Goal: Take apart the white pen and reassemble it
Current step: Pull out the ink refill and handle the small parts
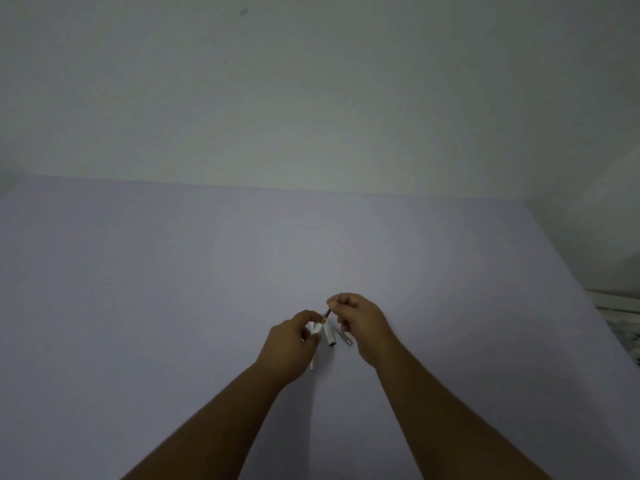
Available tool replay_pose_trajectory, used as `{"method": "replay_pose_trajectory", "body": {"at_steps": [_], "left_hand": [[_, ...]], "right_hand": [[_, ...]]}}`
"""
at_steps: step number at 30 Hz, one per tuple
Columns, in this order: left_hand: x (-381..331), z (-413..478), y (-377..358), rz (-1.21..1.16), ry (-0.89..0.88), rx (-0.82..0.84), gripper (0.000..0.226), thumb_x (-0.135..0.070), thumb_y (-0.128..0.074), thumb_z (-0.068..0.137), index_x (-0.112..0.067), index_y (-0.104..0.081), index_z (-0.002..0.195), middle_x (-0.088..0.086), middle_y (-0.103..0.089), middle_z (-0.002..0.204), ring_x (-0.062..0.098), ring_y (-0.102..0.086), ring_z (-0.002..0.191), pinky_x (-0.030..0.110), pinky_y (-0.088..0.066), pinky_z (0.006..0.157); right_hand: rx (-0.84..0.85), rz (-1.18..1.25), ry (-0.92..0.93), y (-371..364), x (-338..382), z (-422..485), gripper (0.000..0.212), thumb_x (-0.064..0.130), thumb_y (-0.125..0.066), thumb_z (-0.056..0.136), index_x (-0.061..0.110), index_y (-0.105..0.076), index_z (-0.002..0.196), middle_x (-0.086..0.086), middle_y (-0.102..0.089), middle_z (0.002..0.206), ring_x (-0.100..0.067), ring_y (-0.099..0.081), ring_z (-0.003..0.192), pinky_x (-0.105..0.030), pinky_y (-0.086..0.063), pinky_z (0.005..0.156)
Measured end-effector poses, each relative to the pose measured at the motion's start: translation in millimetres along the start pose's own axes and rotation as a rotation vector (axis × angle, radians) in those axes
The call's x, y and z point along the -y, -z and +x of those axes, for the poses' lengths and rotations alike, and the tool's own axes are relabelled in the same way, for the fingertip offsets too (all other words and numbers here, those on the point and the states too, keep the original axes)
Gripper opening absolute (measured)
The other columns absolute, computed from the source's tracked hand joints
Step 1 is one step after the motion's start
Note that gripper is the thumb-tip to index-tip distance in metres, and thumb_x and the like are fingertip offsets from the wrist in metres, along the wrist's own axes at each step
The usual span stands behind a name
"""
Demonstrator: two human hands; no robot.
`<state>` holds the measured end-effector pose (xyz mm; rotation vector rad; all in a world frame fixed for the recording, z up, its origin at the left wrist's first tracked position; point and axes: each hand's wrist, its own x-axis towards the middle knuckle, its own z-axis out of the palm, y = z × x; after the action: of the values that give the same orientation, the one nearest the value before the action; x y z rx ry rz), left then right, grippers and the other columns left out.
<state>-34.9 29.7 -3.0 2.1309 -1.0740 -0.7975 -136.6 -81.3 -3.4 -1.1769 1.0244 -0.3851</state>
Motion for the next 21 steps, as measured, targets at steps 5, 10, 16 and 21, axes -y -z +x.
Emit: {"method": "replay_pose_trajectory", "body": {"at_steps": [5, 10, 16, 21], "left_hand": [[11, -1, 2, 0.028, 0.049, -0.001, 0.026, -0.025, -0.054, 0.09, -0.027, -0.057, 0.116, -0.004, -0.059, 0.083, 0.005, -0.052, 0.065, 0.012, -0.036, 0.054], [24, -2, 2, 0.075, 0.11, -0.025, 0.031, -0.028, -0.055, 0.09, -0.019, -0.058, 0.12, 0.0, -0.063, 0.098, 0.009, -0.052, 0.079, 0.019, -0.038, 0.072], [28, -2, 4, 0.083, 0.122, -0.036, 0.028, -0.025, -0.057, 0.089, -0.016, -0.062, 0.115, 0.001, -0.066, 0.105, 0.008, -0.053, 0.078, 0.017, -0.036, 0.069], [32, -3, 5, 0.072, 0.121, -0.042, 0.026, -0.026, -0.058, 0.089, -0.017, -0.063, 0.113, 0.0, -0.065, 0.101, 0.008, -0.054, 0.078, 0.01, -0.034, 0.059]], "right_hand": [[-0.265, 0.17, 0.008, 23, 6, 19, 0.018, 0.01, -0.056, 0.09, 0.014, -0.06, 0.073, -0.003, -0.06, 0.071, -0.011, -0.051, 0.06, -0.023, -0.046, 0.058], [-0.273, -0.664, -0.001, 44, -19, 25, 0.016, 0.021, -0.062, 0.085, 0.007, -0.07, 0.087, -0.009, -0.068, 0.084, -0.021, -0.058, 0.079, -0.031, -0.046, 0.076], [-0.259, -0.771, -0.003, 38, -31, 22, 0.018, 0.02, -0.067, 0.082, 0.003, -0.069, 0.087, -0.015, -0.071, 0.093, -0.026, -0.064, 0.089, -0.032, -0.049, 0.08], [-0.283, -0.728, 0.015, 36, -33, 20, 0.02, 0.018, -0.069, 0.08, 0.003, -0.067, 0.093, -0.017, -0.07, 0.099, -0.028, -0.063, 0.096, -0.036, -0.049, 0.088]]}}
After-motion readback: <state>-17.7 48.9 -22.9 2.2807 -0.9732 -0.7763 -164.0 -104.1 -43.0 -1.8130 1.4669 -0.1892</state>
